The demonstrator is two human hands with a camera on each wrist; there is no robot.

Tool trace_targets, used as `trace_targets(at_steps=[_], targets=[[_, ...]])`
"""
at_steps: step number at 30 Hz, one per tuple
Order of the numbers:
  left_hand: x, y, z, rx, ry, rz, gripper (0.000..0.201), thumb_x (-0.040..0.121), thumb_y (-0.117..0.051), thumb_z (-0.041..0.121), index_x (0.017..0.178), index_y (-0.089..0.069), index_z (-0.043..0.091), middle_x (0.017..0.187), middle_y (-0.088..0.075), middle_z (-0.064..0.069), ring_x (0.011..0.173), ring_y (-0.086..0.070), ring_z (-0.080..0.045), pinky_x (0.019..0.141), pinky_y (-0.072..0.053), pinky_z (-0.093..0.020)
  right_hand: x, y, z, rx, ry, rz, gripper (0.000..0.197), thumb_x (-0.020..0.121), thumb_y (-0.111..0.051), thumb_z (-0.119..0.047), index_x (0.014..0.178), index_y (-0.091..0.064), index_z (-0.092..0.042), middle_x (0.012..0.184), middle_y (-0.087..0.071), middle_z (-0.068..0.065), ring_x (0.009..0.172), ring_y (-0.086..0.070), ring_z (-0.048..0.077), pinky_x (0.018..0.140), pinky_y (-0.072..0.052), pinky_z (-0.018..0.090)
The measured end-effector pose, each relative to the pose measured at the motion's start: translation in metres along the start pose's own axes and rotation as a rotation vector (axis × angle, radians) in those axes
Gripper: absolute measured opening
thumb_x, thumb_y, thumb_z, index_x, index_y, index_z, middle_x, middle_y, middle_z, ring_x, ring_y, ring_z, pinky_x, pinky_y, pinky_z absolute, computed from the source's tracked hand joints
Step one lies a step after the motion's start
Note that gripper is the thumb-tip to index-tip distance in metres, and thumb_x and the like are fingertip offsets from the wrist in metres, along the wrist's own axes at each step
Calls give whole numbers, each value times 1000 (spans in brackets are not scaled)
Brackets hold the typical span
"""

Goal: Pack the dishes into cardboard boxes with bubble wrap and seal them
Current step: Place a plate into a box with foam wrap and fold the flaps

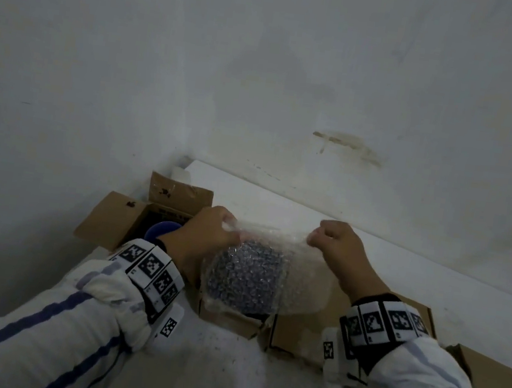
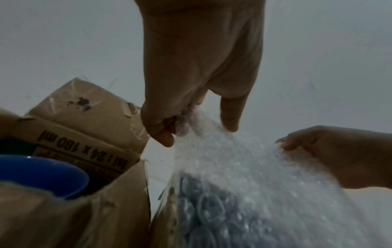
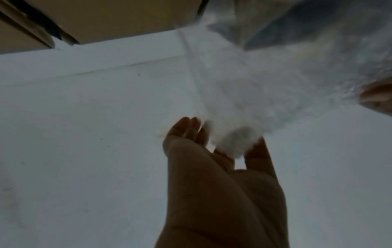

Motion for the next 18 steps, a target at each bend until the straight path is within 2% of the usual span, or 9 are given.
trace_targets(at_steps=[3,5,7,8,10,12,14,16,18], targets=[[6,14,-4,38,-8,103,37,66,-61,55,73,-58,19,95,-58,-14,84,-56,-22,67,-41,-26,-5,-4,2,312,-127,-63,17,83,-57,-6,66,-60,-9,72,-59,8,64,-51,23,61,-41,33],[5,15,3,-100,-27,76,40,76,-65,46,69,-50,9,81,-51,-9,76,-50,-20,63,-37,-25,-6,-11,7,389,-177,-67,12,87,-56,-11,75,-58,-10,66,-54,9,56,-45,21,55,-36,32],[1,10,2,-184,2,27,31,90,-62,28,74,-44,8,73,-44,-4,69,-45,-17,60,-34,-26,-7,-18,16,341,-231,-12,2,90,-56,-14,89,-55,-13,67,-54,8,52,-44,18,48,-34,27],[1,7,-2,-174,28,30,26,92,-60,24,77,-45,9,74,-46,-2,69,-46,-15,59,-36,-25,-9,-21,21,294,-258,15,8,91,-56,-15,97,-51,-15,70,-55,9,53,-45,19,46,-35,26],[1,2,-12,-169,86,61,18,92,-59,25,95,-48,11,86,-51,-1,77,-51,-14,59,-40,-24,-12,-30,33,184,-313,52,16,89,-56,-16,99,-43,-18,76,-55,11,56,-47,21,47,-37,26],[-2,-7,-22,-199,169,66,33,91,-60,29,113,-41,13,101,-51,-5,81,-53,-16,58,-43,-24,-14,-41,40,38,-317,46,14,86,-52,-14,92,-41,-19,77,-52,10,62,-48,22,52,-40,29],[-6,-19,-25,-252,191,46,46,91,-59,23,126,-30,15,112,-44,-7,88,-51,-19,60,-43,-23,-14,-52,37,-135,-242,23,8,86,-47,-10,87,-43,-16,83,-51,8,64,-46,18,54,-38,26],[-9,-23,-21,-235,137,86,52,89,-57,9,130,-26,16,122,-33,-7,99,-44,-19,65,-41,-21,-16,-56,30,-284,-169,44,10,88,-46,-5,85,-48,-14,96,-48,7,66,-43,14,57,-35,23],[-10,-18,-16,-100,7,176,54,82,-59,2,124,-30,17,129,-23,-5,108,-34,-17,79,-39,-23,-15,-60,27,-409,-81,35,13,89,-46,-2,90,-54,-11,97,-44,1,76,-46,16,64,-36,22]])
Point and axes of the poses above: each hand's wrist, its own x-axis towards the middle knuckle, its own y-axis out of the back of the hand, z = x × y, the point moved 8 cm from there along x, towards the middle knuckle
